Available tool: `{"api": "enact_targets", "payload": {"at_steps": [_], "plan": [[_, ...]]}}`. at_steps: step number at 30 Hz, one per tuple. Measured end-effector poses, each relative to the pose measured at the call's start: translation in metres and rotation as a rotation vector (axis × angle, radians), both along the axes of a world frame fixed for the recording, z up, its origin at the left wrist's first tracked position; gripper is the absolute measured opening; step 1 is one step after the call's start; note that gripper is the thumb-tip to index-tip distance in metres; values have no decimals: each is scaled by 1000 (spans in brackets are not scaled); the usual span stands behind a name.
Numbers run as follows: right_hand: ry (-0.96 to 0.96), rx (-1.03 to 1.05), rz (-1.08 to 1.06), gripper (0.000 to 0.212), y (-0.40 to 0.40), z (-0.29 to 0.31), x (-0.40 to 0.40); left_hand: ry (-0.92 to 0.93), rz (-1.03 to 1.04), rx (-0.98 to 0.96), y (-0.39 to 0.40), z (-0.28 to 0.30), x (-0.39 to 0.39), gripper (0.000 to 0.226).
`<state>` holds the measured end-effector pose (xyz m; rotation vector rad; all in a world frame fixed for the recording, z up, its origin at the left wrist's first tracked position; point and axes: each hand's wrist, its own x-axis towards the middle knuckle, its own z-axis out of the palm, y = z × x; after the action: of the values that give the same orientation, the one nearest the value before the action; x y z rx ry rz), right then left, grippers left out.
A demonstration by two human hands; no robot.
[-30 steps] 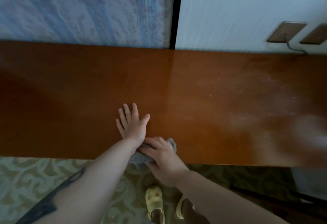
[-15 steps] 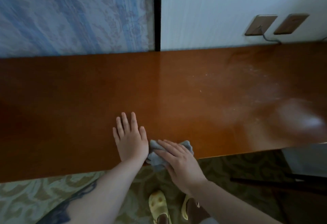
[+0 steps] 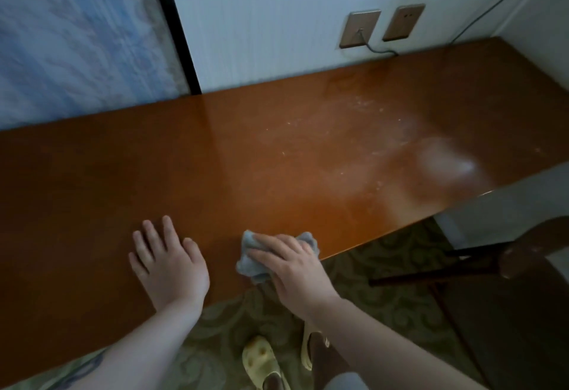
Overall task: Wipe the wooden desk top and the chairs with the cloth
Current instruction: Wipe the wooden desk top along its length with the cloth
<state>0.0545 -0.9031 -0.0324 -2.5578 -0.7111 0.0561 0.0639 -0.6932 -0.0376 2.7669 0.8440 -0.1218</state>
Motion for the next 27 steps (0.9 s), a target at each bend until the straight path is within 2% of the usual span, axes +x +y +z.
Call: {"api": "enact_targets", "payload": {"at_steps": [1,4,5,6,9,11,13,16,19,21,25,27], "plan": [[-26,-18,-132,51,-14,-2,6,-19,-19,0,0,0,-1,56],[14,-33,-831,45,-39,-6,16,-121,-128,-28,-8,3,-3,59],[16,-44,-898,45,-34,-7,16,-151,-157,-57,-17,4,-2,61],[-3,-52,-856,46,-26,-9,16,-169,-176,-93,-28,6,1,61],[-43,-103,-472,51,-15,-13,6,-193,-168,-199,-71,11,21,57],[-28,-158,-294,55,-31,-12,3,-174,-148,-248,-95,15,36,54],[-57,-224,-272,58,-57,-13,8,-138,-114,-250,-109,13,48,53],[-61,-232,-524,56,-83,-10,20,-85,-60,-169,-119,8,53,53],[-21,-192,-708,60,-61,-13,28,-50,-45,-99,-122,2,55,53],[-18,-134,-616,63,-51,-17,22,-33,-40,-85,-122,1,57,53],[17,-223,-80,68,-111,-14,23,-5,-39,-53,-125,2,58,53],[92,-196,-51,60,-141,-7,41,-1,-40,-39,-125,2,56,53]]}}
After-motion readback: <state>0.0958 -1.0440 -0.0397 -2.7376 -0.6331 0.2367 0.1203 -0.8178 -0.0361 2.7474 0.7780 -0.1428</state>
